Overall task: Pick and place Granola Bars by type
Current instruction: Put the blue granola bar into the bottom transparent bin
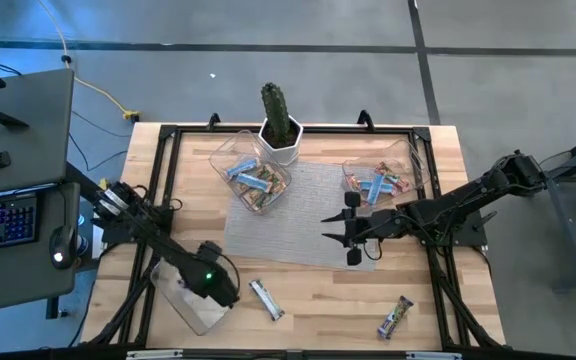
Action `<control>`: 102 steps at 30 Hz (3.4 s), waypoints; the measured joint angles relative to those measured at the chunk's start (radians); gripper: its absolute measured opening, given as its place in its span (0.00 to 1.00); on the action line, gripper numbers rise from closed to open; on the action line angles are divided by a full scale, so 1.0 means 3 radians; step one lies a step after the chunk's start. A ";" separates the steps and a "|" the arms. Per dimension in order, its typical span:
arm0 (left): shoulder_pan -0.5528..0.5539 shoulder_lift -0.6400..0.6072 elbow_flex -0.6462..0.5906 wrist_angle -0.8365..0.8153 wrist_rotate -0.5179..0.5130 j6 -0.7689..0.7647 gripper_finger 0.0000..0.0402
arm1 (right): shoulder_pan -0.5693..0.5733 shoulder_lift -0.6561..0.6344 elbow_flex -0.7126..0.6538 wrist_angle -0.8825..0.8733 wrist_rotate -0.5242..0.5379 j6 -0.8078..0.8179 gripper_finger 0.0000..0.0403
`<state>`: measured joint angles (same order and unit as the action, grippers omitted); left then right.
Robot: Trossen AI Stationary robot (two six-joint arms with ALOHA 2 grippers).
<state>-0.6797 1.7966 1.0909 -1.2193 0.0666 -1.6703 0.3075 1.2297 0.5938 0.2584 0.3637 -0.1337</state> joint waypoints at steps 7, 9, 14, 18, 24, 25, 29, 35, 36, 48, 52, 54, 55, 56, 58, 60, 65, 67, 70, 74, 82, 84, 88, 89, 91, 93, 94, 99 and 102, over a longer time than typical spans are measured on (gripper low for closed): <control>0.0094 0.0008 -0.0009 -0.0156 0.0031 0.0082 0.12 | 0.0001 0.0000 0.0000 0.0000 0.0000 0.0005 0.35; 0.0089 0.0008 -0.0009 -0.0159 0.0032 0.0079 0.12 | 0.0000 0.0000 0.0000 0.0000 0.0000 0.0000 0.35; 0.0084 0.0011 -0.0018 -0.0195 0.0022 -0.0091 0.12 | -0.0001 0.0000 0.0000 0.0000 0.0000 -0.0001 0.35; 0.0084 0.0008 -0.0082 -0.0218 0.0006 -0.0171 0.12 | 0.0000 0.0000 0.0000 0.0000 0.0000 -0.0002 0.35; 0.0087 0.0005 -0.0107 -0.0222 0.0029 -0.0030 0.12 | -0.0001 0.0000 0.0000 0.0000 0.0000 -0.0003 0.35; 0.0087 0.0005 -0.0107 -0.0222 0.0034 -0.0030 0.12 | -0.0001 0.0000 0.0000 0.0000 0.0000 -0.0004 0.35; 0.0088 0.0005 -0.0110 -0.0213 0.0046 0.0000 0.16 | -0.0001 0.0000 -0.0001 0.0000 0.0000 -0.0004 0.35; 0.0089 0.0006 -0.0109 -0.0189 0.0055 0.0065 0.34 | -0.0001 0.0000 -0.0001 0.0000 0.0000 -0.0004 0.35; 0.0090 0.0007 -0.0102 -0.0207 0.0071 0.0085 0.38 | -0.0001 0.0000 -0.0001 0.0001 0.0000 -0.0004 0.35; 0.0279 -0.0140 0.0960 -0.1146 -0.0031 0.0696 0.48 | 0.0000 0.0000 -0.0001 -0.0005 0.0000 0.0002 0.35; 0.0277 -0.0140 0.1623 -0.1025 -0.0681 0.1152 0.48 | -0.0001 0.0000 -0.0003 -0.0023 -0.0001 0.0091 0.35; 0.0246 -0.0145 0.1872 -0.0712 -0.1061 0.1590 0.48 | 0.0001 0.0000 -0.0004 -0.0029 0.0000 0.0144 0.35; 0.0237 -0.0145 0.1948 -0.0528 -0.1193 0.1937 0.48 | 0.0000 0.0000 -0.0004 -0.0036 -0.0001 0.0152 0.35; 0.0234 -0.0145 0.1995 -0.0341 -0.1280 0.2337 0.48 | 0.0000 0.0000 -0.0004 -0.0054 0.0000 0.0154 0.35; 0.0225 -0.0145 0.2015 0.0057 -0.1403 0.3162 0.48 | 0.0000 0.0000 -0.0004 -0.0099 -0.0001 0.0159 0.35; 0.0230 -0.0144 0.1962 0.0322 -0.1429 0.3759 0.48 | -0.0001 0.0000 -0.0004 -0.0150 -0.0001 0.0159 0.35; 0.0288 0.0019 0.1715 0.0605 -0.1286 0.4426 0.48 | 0.0000 0.0000 -0.0004 -0.0175 0.0000 0.0158 0.35; 0.0335 0.0112 0.1610 0.0706 -0.1126 0.4596 0.48 | 0.0001 0.0000 -0.0004 -0.0175 0.0000 0.0159 0.35; 0.0406 0.0288 0.1461 0.1043 -0.0773 0.4794 0.48 | 0.0000 0.0000 -0.0004 -0.0175 0.0000 0.0160 0.35; 0.0508 0.0521 0.1386 0.1503 -0.0419 0.5163 0.48 | 0.0000 0.0000 -0.0004 -0.0174 0.0000 0.0188 0.35; 0.0613 0.0861 0.1379 0.1548 0.0307 0.5374 0.48 | 0.0000 0.0000 -0.0004 -0.0195 0.0000 0.0203 0.35; 0.0588 0.0877 0.1382 0.1517 0.0356 0.5492 0.48 | 0.0000 0.0000 -0.0004 -0.0202 0.0000 0.0223 0.35; 0.0579 0.0877 0.1382 0.1491 0.0062 0.5656 0.45 | 0.0001 0.0000 -0.0004 -0.0211 0.0000 0.0249 0.35; 0.0586 0.0876 0.1382 0.1477 -0.0020 0.5654 0.44 | 0.0001 -0.0001 -0.0004 -0.0216 0.0000 0.0268 0.35; 0.0617 0.0877 0.1382 0.1482 -0.0145 0.5640 0.43 | 0.0001 0.0000 -0.0004 -0.0225 0.0000 0.0284 0.35; 0.0622 0.0877 0.1382 0.1478 -0.0146 0.5630 0.41 | 0.0000 0.0000 -0.0004 -0.0230 0.0000 0.0284 0.35; 0.0623 0.0885 0.1382 0.1481 -0.0129 0.5629 0.40 | 0.0000 0.0000 -0.0004 -0.0237 0.0000 0.0285 0.35; 0.0628 0.0939 0.1383 0.1506 -0.0023 0.5601 0.35 | 0.0000 0.0000 -0.0004 -0.0251 0.0000 0.0286 0.35; 0.0631 0.0954 0.1386 0.1522 -0.0109 0.5549 0.32 | 0.0001 0.0000 -0.0004 -0.0252 0.0000 0.0309 0.35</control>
<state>-0.4904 2.0827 1.5066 -0.7626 0.0337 -0.0056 0.3077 1.2297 0.5926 0.1829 0.3637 -0.0410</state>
